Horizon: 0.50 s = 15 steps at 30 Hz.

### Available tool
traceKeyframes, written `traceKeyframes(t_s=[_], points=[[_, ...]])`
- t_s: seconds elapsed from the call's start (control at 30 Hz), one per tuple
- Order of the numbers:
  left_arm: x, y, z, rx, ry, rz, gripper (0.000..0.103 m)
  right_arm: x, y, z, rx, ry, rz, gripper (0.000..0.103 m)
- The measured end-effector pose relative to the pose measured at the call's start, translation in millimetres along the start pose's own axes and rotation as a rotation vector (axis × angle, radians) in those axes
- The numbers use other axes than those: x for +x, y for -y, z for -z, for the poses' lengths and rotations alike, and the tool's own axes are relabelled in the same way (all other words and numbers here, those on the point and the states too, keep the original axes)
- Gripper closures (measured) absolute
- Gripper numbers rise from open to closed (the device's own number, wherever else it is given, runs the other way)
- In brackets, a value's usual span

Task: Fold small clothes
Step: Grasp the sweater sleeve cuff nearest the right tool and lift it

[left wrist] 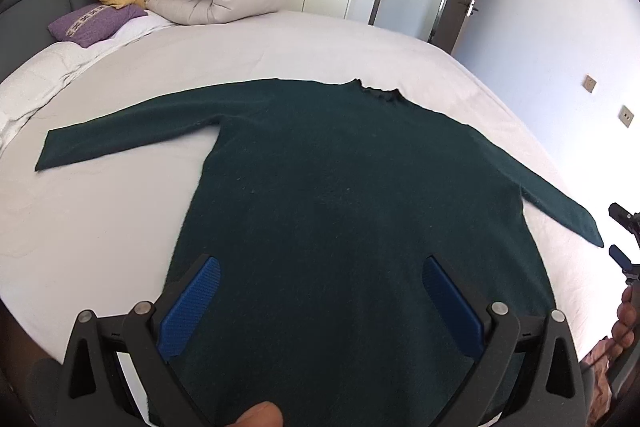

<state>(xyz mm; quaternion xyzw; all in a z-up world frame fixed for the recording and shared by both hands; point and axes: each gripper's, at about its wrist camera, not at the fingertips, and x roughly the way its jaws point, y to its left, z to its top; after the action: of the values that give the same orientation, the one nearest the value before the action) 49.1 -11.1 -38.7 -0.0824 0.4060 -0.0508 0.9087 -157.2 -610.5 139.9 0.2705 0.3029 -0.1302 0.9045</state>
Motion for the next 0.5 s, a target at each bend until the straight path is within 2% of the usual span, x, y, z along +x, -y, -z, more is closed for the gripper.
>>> traceKeyframes(t_s=[0.07,0.1,0.17,0.23,0.3,0.37,0.5], points=[[23,9,-7,0.034,-0.131,-0.028,0.000,13,55,-26,0.169,0.015,-0.014,0.000],[31,11,-10,0.025,-0.156,-0.032,0.000,21,84,-36,0.272,0.018,-0.026,0.000],[41,15,-15,0.008,-0.152,-0.028,0.000,37,135,-50,0.447,0.013,-0.044,0.000],[50,21,-21,0.017,-0.140,-0.030,0.000,52,171,-59,0.545,0.011,-0.061,0.000],[62,27,-29,0.025,-0.153,-0.002,0.000,68,199,-64,0.623,0.010,-0.092,0.000],[76,31,-37,0.014,-0.171,0.042,0.000,83,220,-67,0.707,0.007,-0.100,0.005],[98,39,-51,-0.037,-0.202,0.159,0.000,98,229,-83,0.759,0.050,-0.111,0.007]])
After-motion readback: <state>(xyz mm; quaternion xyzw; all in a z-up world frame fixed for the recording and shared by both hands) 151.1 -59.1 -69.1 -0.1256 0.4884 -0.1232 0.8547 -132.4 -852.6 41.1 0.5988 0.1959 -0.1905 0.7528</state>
